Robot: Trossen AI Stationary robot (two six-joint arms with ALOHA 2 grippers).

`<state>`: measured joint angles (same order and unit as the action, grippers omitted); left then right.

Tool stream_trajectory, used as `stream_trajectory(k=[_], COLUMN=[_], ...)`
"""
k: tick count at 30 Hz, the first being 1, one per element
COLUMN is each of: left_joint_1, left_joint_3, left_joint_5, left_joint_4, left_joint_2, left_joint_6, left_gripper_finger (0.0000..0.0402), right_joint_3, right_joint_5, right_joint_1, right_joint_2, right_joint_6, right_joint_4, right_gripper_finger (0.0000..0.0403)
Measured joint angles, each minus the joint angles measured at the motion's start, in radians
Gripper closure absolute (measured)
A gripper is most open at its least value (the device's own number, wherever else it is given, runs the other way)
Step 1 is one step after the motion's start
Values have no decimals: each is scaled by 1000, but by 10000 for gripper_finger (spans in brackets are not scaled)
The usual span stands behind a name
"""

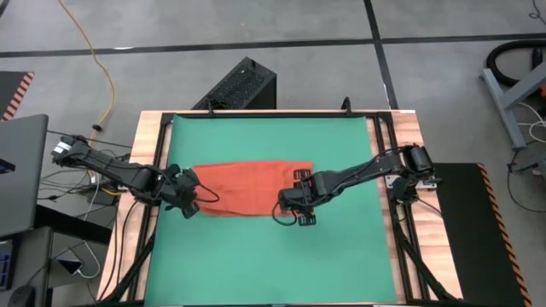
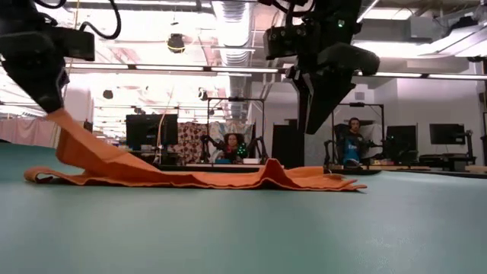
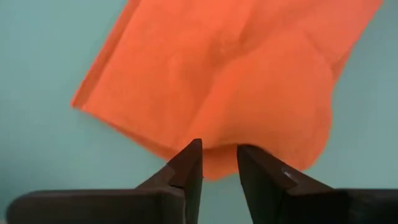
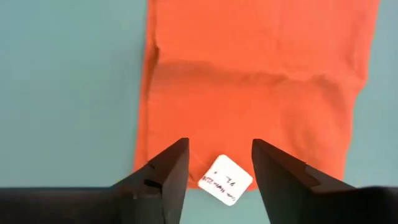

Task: Roll towel
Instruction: Fold the orange towel

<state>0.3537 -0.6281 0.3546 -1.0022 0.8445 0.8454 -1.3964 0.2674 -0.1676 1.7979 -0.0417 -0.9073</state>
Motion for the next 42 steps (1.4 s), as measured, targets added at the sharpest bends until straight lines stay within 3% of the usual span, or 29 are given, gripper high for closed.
stream_trajectory(k=[7,14,16,21,25,29,35,39,42], left_joint_1=[69,124,124,93,-1,-140,-451,-642,-757], left_joint_3=[-21,-52,-48,12,42,43,21,-19,-46], left_joint_5=[138,153,207,411,458,397,115,21,-109], left_joint_4=[48,31,4,7,33,130,305,307,303], left_joint_2=[-60,-125,-124,-101,-72,-21,74,158,224], left_joint_6=[135,148,148,147,88,-119,-428,-586,-694], left_gripper_finger=[298,307,310,322,334,336,336,336,336], right_joint_3=[0,16,45,112,120,119,119,119,119], right_joint_5=[-22,-116,-115,-185,-215,-220,-244,-244,-244], right_joint_1=[127,252,281,353,387,391,390,390,390], right_joint_2=[-7,-10,-12,-12,-12,-12,-12,-12,-12], right_joint_6=[95,156,195,229,240,267,286,287,296], right_joint_4=[15,43,69,188,212,211,210,194,174], right_gripper_finger=[193,195,195,196,196,196,196,196,196])
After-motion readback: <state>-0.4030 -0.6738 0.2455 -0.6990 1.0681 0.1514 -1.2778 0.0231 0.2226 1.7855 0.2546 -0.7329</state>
